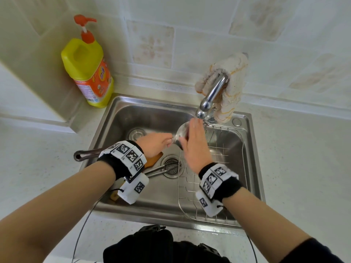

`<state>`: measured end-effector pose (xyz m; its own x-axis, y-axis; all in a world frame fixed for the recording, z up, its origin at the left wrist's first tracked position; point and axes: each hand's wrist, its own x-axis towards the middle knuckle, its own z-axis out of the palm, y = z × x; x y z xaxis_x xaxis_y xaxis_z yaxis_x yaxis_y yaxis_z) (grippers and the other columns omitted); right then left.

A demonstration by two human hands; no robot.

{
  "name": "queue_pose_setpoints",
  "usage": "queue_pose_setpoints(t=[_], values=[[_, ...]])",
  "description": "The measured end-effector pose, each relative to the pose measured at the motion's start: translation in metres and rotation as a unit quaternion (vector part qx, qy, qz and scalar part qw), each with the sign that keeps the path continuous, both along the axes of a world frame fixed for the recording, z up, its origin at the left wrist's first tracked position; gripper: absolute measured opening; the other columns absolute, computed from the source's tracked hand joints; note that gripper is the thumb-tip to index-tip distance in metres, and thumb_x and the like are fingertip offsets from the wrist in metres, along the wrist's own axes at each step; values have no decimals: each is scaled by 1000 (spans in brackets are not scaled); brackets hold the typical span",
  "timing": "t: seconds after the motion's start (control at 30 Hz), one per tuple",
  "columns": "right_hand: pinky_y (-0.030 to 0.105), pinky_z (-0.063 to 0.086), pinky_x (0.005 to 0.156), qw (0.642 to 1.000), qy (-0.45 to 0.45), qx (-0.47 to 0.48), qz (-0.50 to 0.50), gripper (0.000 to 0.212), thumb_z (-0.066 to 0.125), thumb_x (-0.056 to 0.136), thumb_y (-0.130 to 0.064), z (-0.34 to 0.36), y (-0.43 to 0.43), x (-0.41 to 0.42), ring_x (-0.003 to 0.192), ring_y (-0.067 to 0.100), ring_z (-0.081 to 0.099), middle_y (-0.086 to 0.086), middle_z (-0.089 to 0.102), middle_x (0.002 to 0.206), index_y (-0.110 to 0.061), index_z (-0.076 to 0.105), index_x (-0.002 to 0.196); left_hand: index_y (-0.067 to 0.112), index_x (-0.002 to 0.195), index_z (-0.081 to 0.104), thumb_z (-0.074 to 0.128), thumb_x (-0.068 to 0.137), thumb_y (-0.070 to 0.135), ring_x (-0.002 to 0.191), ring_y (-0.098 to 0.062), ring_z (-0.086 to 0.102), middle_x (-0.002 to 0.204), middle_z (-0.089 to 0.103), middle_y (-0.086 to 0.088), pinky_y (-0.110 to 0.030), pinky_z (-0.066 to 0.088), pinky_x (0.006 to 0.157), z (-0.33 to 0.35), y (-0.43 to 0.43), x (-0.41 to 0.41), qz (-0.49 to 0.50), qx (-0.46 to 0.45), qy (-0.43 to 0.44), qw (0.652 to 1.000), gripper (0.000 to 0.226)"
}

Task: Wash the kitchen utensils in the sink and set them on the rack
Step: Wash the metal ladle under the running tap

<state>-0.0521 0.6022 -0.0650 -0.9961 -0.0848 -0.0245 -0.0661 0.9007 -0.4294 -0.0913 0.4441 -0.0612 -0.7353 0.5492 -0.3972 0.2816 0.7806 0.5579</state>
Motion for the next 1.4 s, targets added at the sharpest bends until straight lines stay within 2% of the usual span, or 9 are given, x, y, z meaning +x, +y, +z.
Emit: queue_pose_setpoints(t=[0.13, 0.27, 0.4, 0.5, 0.63, 0.83, 1.2, 1.3, 1.4], values=[[38, -4, 118, 987, 7, 135, 91, 62, 5, 95, -43, -6, -1, 8, 143, 21, -10, 5, -4, 156, -12, 4, 149, -4, 102, 57, 39, 98, 12, 93, -30, 58, 99, 62, -17, -38, 45, 87, 1, 10, -1, 12, 67, -44, 997, 25], [38, 8, 119, 996, -49, 42, -68, 60, 25, 100, -35, -5, 10, 6, 145, 29, 4, 15, 9, 156, -1, 11, 148, 0, 99, 55, 31, 101, 19, 92, -29, 55, 97, 59, -16, -34, 42, 85, 0, 11, 1, -11, 42, -59, 997, 31], [41, 9, 118, 988, 24, 128, 86, 58, 16, 97, -41, -14, 0, 34, 144, 25, 15, 9, 24, 153, -12, 28, 146, 5, 120, 53, 29, 102, 21, 109, -25, 56, 119, 59, -10, -33, 42, 97, 0, 14, 7, -63, 16, -44, 997, 34], [35, 24, 114, 994, -2, -52, -98, 47, 27, 98, -37, -7, 12, 30, 129, 18, 40, 4, 41, 139, -15, 35, 139, 7, 116, 53, 26, 102, 24, 107, -25, 56, 115, 60, -10, -35, 42, 96, 0, 14, 9, -56, 9, -24, 998, 35], [27, 36, 96, 892, -139, -285, -323, 54, 41, 97, -40, -6, 15, 30, 118, 24, 48, 10, 46, 132, -5, 34, 137, 9, 92, 49, 24, 102, 29, 93, -28, 56, 92, 57, -12, -39, 39, 91, -2, 14, 10, -34, 0, 14, 999, 33], [31, 55, 73, 728, -196, -543, -370, 33, 49, 96, -19, -7, 29, 24, 91, 21, 61, 13, 62, 110, 1, 53, 122, 16, 79, 50, 22, 97, 51, 79, -21, 56, 79, 58, -2, -42, 34, 96, -12, 27, 9, 18, -13, 82, 996, 48], [35, 52, 83, 745, -180, -569, -297, 30, 47, 97, -23, -1, 52, 15, 107, 27, 55, 8, 59, 112, -5, 52, 121, 13, 115, 50, 26, 101, 23, 103, -23, 51, 107, 54, -4, -33, 39, 89, -11, 13, 10, 59, -76, 142, 985, 30], [34, 51, 82, 754, -185, -570, -269, 25, 45, 98, -22, 4, 44, 7, 103, 23, 54, 1, 58, 103, -9, 51, 118, 9, 117, 48, 43, 95, 21, 109, -25, 44, 119, 47, -10, -34, 39, 92, -12, -18, 12, 185, -178, 191, 947, 25], [28, 51, 70, 770, -191, -563, -232, 31, 45, 98, -23, 11, 30, -2, 100, 23, 55, 5, 58, 108, -6, 50, 123, -1, 110, 50, 47, 94, 12, 102, -30, 50, 112, 50, -17, -37, 43, 90, 2, -34, 19, 332, -105, 167, 923, 21]])
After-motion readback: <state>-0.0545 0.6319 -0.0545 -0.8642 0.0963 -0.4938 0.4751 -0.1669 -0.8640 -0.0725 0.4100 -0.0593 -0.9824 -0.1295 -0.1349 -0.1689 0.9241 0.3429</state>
